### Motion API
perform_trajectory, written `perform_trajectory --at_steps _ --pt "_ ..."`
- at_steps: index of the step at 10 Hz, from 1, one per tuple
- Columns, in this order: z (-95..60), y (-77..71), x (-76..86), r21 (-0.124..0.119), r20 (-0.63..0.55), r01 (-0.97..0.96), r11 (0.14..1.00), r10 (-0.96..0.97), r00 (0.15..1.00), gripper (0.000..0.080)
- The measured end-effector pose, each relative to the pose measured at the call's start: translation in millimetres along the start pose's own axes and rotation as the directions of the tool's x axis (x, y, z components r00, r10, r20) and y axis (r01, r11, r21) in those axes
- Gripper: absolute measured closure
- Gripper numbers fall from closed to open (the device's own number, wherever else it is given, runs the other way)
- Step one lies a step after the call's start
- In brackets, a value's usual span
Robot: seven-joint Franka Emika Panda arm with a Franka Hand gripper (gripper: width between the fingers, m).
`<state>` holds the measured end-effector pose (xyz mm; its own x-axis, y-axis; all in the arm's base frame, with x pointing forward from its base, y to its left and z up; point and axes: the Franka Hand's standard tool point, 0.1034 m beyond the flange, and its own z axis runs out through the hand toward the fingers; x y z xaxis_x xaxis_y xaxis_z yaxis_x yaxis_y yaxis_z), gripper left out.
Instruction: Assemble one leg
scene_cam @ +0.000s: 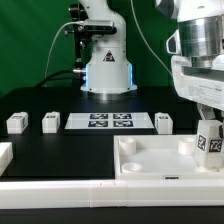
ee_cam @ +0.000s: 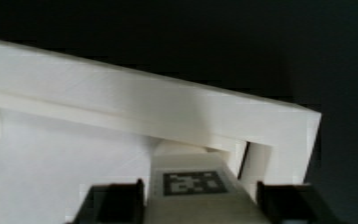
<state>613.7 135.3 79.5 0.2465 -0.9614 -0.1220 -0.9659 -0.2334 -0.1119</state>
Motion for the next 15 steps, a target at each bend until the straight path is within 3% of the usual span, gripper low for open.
perform_trajectory --at_steps 1,2,3,6,9,12,14,15 --pt "0.0 -0.1 -0.2 0.000 0.000 0.025 1.000 -0.025 1.000 0.0407" --pt "0.2 -0.1 -1.5 0.000 0.000 0.051 0.999 -0.051 0.999 0.0238" --pt "0.3 -0.1 -1.7 0.000 0.001 0.052 0.999 -0.052 0.999 0.0168" --pt "0.5 0.1 -1.0 -0.002 -0.001 0.412 0.911 -0.412 0.911 0.0151" --pt "-0.7 2.5 8.8 -0.016 0.012 0.747 0.664 -0.747 0.665 0.0151" --pt "-1.1 3.3 16.8 -0.046 0.016 0.971 0.234 -0.972 0.235 0.0151" --pt "-1.0 3.4 16.9 -0.045 0.022 0.992 0.114 -0.993 0.116 0.0151" --pt "-1.0 3.2 16.9 -0.045 0.021 0.992 0.118 -0.993 0.119 0.0151"
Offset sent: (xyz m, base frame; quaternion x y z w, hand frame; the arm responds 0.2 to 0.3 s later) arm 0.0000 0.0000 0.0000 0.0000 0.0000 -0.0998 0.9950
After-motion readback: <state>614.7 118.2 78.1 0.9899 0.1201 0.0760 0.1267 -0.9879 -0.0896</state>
